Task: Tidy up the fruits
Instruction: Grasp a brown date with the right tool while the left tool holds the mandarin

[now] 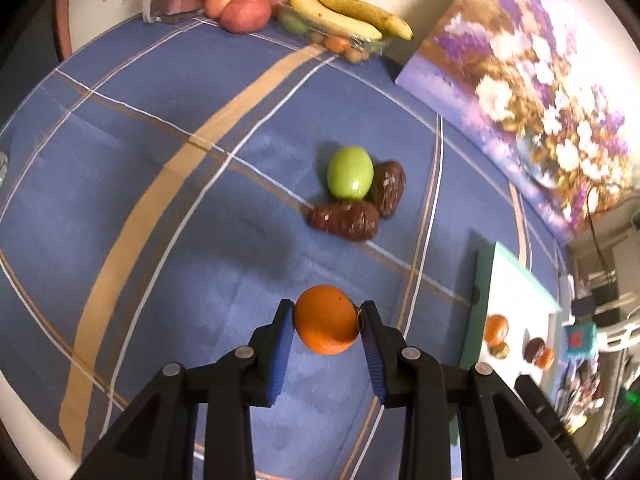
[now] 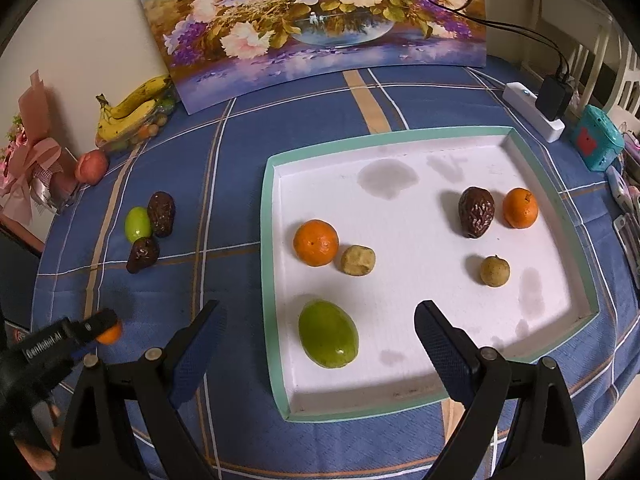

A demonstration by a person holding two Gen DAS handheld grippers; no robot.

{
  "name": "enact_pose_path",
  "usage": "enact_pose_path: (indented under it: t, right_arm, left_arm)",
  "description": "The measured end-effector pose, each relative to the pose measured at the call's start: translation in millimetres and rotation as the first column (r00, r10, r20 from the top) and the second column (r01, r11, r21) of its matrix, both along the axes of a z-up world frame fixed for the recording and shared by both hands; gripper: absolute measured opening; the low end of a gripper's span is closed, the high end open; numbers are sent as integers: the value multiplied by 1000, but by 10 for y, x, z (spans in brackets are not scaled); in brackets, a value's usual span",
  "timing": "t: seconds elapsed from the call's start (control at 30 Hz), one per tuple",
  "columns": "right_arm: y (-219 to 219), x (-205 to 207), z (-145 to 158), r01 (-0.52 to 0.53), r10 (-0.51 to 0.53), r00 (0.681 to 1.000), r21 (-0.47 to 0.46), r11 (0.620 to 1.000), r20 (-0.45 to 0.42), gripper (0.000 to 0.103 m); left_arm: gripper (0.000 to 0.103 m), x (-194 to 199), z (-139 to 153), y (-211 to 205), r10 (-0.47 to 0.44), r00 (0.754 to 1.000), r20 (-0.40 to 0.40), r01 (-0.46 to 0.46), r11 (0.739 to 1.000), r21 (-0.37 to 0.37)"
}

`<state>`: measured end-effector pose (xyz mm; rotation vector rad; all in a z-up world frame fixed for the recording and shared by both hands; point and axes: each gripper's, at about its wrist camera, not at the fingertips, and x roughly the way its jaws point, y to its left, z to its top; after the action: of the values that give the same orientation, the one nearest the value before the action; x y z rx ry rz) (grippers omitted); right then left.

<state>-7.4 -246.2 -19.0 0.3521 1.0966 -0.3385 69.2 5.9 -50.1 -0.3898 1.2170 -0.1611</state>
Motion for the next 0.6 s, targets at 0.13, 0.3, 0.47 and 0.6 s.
enact_pose_path:
  t: [0.13, 0.3, 0.47, 0.6]
  right_arm:
    - [3, 39, -57, -10, 10, 1000, 0, 1000, -16, 95]
    - [-21, 96, -108, -12, 12, 1000, 2, 1000, -16, 95]
    - [-48, 159, -158, -9, 9, 1000, 13, 1000, -16, 95]
    - [-4, 223, -149, -25, 25, 1000, 7, 1000, 2, 95]
  left_arm:
    - [35, 92, -28, 49, 28, 1000, 10, -28, 1000, -8]
    - [35, 155, 35, 118, 63, 998, 28, -62, 997, -40]
    - [35, 240, 82, 209, 94, 995, 45, -93, 996, -19]
    - [35, 329, 95, 250, 108, 993, 44, -107, 993, -41]
